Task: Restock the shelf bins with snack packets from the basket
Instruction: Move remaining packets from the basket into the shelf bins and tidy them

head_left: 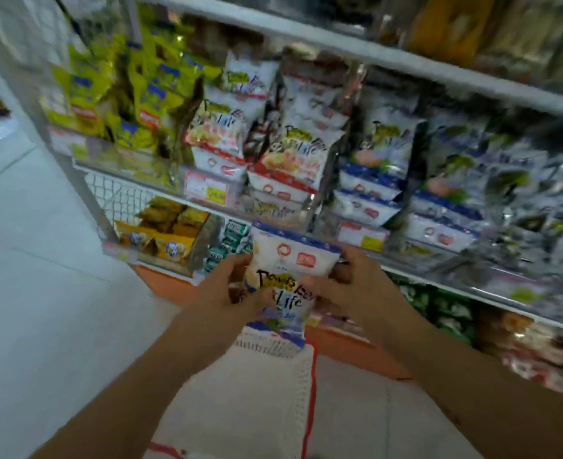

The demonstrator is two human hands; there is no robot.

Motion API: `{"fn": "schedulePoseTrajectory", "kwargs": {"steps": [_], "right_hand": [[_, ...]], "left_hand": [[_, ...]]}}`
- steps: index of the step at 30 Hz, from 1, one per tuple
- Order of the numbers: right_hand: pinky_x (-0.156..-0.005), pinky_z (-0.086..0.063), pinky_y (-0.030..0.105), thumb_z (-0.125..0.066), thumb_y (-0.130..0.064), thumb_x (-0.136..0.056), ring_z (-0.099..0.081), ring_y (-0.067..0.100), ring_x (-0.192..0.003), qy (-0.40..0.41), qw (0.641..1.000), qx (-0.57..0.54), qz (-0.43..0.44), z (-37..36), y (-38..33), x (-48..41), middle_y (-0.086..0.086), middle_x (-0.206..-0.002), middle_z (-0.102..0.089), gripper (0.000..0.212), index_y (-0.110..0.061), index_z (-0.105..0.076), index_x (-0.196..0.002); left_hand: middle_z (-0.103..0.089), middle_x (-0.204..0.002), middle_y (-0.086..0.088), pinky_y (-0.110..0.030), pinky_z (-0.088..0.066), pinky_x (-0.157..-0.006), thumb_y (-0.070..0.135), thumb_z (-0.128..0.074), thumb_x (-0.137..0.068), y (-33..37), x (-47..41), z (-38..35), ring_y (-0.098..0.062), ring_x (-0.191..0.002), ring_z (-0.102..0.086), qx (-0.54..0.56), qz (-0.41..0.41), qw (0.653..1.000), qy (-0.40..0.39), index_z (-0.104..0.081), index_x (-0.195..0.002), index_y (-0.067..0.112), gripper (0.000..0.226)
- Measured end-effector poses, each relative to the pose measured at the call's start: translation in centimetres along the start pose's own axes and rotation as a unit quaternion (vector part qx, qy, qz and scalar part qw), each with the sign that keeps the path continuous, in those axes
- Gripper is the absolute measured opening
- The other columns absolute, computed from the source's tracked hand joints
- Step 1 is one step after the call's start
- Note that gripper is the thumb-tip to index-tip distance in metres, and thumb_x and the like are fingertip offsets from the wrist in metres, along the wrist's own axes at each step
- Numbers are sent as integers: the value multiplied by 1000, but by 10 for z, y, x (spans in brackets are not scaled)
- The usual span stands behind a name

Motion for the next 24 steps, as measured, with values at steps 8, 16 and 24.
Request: {"fn": "schedulePoseTrajectory", "kwargs": {"steps": [8, 16, 24], "right_hand": [[-71, -59, 28, -73, -42, -81, -67, 6, -83, 156, 984, 52, 67, 74, -27, 16, -15, -98, -69, 32, -33, -57, -107], [-58, -46, 17, -72, -31, -87, -66, 7, -79, 240, 962, 22, 129, 135, -50, -65, -7, -100, -72, 29, -20, -62, -112], [-81, -53, 31, -69, -21, -89, -62, 15, -97, 291, 945, 61, 138, 143, -44, -104, -7, -107, -65, 35, -22, -53, -121]], "left_hand": [[-51, -121, 23, -16, -52, -80, 39, -58, -94, 93, -38, -61, 9, -97, -61, -1, -80, 997, -14, -37, -134, 42, 45], [-46, -109, 21, -6, -44, -58, 24, -54, -99, 140, -116, -95, 9, -71, -51, -93, -159, 982, 30, -23, -152, 32, 61], [-52, -124, 0, -43, -51, -95, 27, -59, -93, 142, -164, -107, -18, -106, -57, -177, -195, 961, 81, -39, -142, 27, 53]]}}
Point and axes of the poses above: each hand's wrist, its own x-axis away from the middle knuckle, its own z-axis out of the back of the hand, y = z × x, the point moved 2 cm from there along -x, towards the middle knuckle
